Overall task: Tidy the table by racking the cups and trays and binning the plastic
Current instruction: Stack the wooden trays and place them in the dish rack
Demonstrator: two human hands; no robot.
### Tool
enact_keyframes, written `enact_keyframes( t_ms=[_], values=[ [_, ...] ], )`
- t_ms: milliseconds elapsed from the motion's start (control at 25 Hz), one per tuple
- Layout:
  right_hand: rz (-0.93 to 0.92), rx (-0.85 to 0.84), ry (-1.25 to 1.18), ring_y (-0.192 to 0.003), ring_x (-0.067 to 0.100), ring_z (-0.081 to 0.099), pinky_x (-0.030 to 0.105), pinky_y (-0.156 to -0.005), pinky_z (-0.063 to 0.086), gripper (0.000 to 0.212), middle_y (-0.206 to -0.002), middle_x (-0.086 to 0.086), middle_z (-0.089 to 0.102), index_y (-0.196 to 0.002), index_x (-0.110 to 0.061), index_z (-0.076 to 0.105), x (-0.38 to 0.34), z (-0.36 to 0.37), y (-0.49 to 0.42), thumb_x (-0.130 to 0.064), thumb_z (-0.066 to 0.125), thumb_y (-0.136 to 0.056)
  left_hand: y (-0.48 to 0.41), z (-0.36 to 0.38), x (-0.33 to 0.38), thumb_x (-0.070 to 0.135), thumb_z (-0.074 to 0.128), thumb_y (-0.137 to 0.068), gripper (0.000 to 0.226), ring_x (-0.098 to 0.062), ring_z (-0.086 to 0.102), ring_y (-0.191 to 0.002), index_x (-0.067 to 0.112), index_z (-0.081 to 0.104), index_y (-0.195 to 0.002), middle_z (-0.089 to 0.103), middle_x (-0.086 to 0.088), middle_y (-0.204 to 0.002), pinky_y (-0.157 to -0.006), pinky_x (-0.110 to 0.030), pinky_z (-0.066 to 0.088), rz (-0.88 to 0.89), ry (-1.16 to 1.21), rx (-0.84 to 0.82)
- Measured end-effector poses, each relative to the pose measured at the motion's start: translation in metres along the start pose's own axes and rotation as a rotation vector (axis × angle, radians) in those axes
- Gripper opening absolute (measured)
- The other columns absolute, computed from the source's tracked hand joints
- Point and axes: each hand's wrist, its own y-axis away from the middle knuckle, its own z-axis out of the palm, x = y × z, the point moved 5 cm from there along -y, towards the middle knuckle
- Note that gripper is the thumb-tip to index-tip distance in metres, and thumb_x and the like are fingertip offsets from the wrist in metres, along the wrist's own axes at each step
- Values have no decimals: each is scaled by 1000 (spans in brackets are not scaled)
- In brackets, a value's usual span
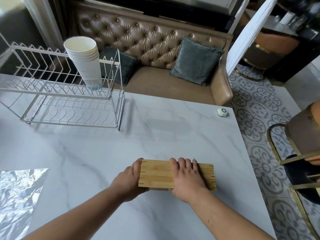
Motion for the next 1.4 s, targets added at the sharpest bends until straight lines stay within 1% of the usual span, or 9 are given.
enact_keyframes(
  t_ms=[440,560,720,880,1000,1080,1200,1320,1400],
  values=[
    [-12,-15,23,-133,38,33,61,-124,6,101,-142,14,34,-152,-15,8,2,0,-1,-55,69,-82,-1,0,-1,47,79,-74,87,-21,60,-109,30,24,-140,58,11,-129,-84,-44,56,-7,-7,2],
    [-40,26,-14,-125,36,38,57,-120,17,94,-135,11,39,-146,-17,17,6,1,-1,-54,70,-78,0,-1,2,46,80,-70,88,-20,61,-107,33,25,-137,60,12,-124,-83,-43,57,-28,6,-9],
    [-83,120,-150,-111,29,44,46,-104,33,81,-122,2,44,-133,-23,30,12,0,4,-53,71,-70,3,-8,7,45,83,-65,89,-16,62,-105,38,29,-136,61,19,-117,-81,-39,57,-32,32,5],
    [-48,168,-301,-114,27,43,41,-101,35,86,-122,-2,43,-133,-27,29,31,4,19,-65,66,-66,10,-22,25,52,85,-62,95,-2,56,-121,54,32,-141,51,37,-132,-89,-25,50,-23,143,47],
    [93,158,-559,-122,21,39,38,-105,34,96,-129,-9,39,-137,-35,23,64,0,36,-74,63,-59,15,-26,46,62,90,-60,112,-2,53,-125,44,29,-153,41,31,-143,-96,-31,51,-161,286,187],
    [204,132,-838,-120,15,43,37,-100,41,97,-128,-16,40,-135,-45,25,85,-2,47,-74,69,-54,18,-21,64,61,93,-59,114,-11,60,-125,34,33,-152,48,19,-145,-96,-36,55,-250,514,230],
    [157,93,-1313,-112,7,62,36,-94,56,74,-120,-19,60,-119,-51,46,102,-1,55,-59,87,-58,15,-5,99,52,95,-67,90,-19,70,-120,29,50,-141,64,2,-141,-95,-35,59,-225,896,56],
    [-57,-33,-1607,-116,12,69,39,-97,58,52,-122,-10,74,-119,-49,64,99,-7,60,-48,89,-73,19,2,137,45,87,-84,55,-17,68,-124,46,60,-132,70,5,-137,-90,-28,61,-133,948,-168],
    [-130,-74,-1659,-116,12,70,34,-93,60,44,-123,-7,75,-119,-49,67,94,-10,64,-47,85,-79,24,-1,143,44,84,-87,50,-18,67,-125,50,59,-131,69,6,-138,-89,-31,62,-141,941,-218]
  ],
)
